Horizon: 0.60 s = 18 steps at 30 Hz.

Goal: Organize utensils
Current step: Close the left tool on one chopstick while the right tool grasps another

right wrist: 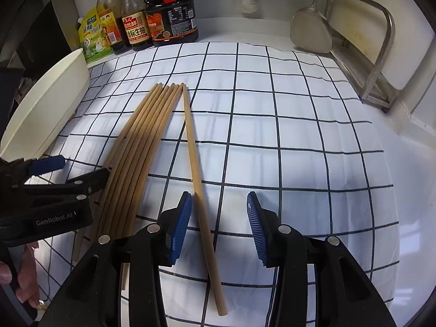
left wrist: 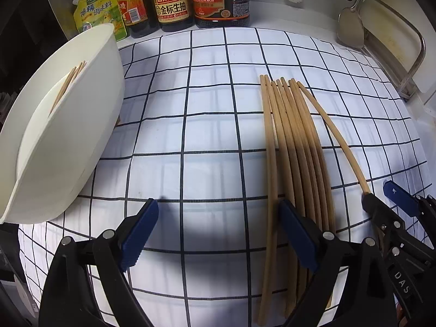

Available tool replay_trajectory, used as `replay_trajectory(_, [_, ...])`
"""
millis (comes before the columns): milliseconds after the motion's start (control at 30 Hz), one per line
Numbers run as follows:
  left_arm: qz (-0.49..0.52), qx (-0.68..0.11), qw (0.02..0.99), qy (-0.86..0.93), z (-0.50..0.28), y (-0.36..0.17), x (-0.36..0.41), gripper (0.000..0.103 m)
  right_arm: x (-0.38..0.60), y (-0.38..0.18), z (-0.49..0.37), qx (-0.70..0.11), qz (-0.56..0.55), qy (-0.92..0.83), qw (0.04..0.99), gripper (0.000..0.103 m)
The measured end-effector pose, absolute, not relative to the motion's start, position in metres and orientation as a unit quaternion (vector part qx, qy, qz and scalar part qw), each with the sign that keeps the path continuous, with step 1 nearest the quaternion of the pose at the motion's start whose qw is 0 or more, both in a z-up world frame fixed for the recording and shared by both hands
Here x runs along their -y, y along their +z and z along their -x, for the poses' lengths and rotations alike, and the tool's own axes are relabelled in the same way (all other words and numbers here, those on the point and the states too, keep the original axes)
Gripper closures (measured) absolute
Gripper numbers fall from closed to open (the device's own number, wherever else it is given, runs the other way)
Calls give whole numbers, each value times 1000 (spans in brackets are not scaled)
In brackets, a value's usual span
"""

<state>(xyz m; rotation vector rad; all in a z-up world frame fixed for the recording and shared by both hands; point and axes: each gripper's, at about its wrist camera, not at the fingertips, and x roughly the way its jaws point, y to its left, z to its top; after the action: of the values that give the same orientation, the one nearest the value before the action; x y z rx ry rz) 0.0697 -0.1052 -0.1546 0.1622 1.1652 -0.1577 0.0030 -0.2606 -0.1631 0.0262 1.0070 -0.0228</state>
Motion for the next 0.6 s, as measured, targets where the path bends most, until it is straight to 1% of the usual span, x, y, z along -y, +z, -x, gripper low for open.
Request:
replay_trajectory(33, [-75, -549, 829, -76, -70, -154, 105, 18, 258, -164, -3, -482, -3, -11, 876, 62])
replay_trajectory(100, [-74, -548, 830, -78, -70, -152, 108, 29, 253, -164, -4, -478, 15, -9, 878, 62])
replay_trajectory(133, [-73, -548, 829, -80, -69, -151, 109, 31, 252, -164, -4, -477, 18, -8, 879, 62])
replay_trajectory(167, [-73, -548, 829, -83, -69, -151, 110, 36, 252, -164, -5, -476, 19, -7, 879, 62])
replay_trajectory(233, [-75, -544, 831, -89, -68, -149, 113, 47, 250, -164, -6, -475, 21, -3, 880, 66])
replay_trajectory(267, [-73, -544, 831, -94, -67, -148, 114, 56, 250, -164, -7, -475, 20, 0, 880, 67])
replay_trajectory(300, [-73, -543, 830, -99, -67, -148, 116, 64, 249, -164, -7, -475, 20, 3, 880, 71])
replay_trajectory(333, [-74, -542, 831, -103, -67, -147, 117, 68, 247, -164, -7, -475, 22, 6, 879, 77])
replay_trajectory(367, [-76, -541, 831, -106, -66, -147, 119, 77, 245, -164, -7, -476, 25, 10, 879, 81])
replay_trajectory(400, [-77, -541, 830, -110, -66, -147, 120, 86, 243, -164, -8, -476, 28, 13, 879, 91])
replay_trajectory(433, [-77, -541, 830, -112, -65, -146, 121, 90, 241, -164, -8, -476, 31, 14, 879, 95])
replay_trajectory(467, [-77, -542, 829, -115, -65, -146, 121, 95, 240, -164, -8, -477, 32, 15, 878, 96])
replay_trajectory(600, [-70, -546, 827, -118, -66, -147, 118, 95, 245, -163, -9, -479, 6, 17, 877, 96])
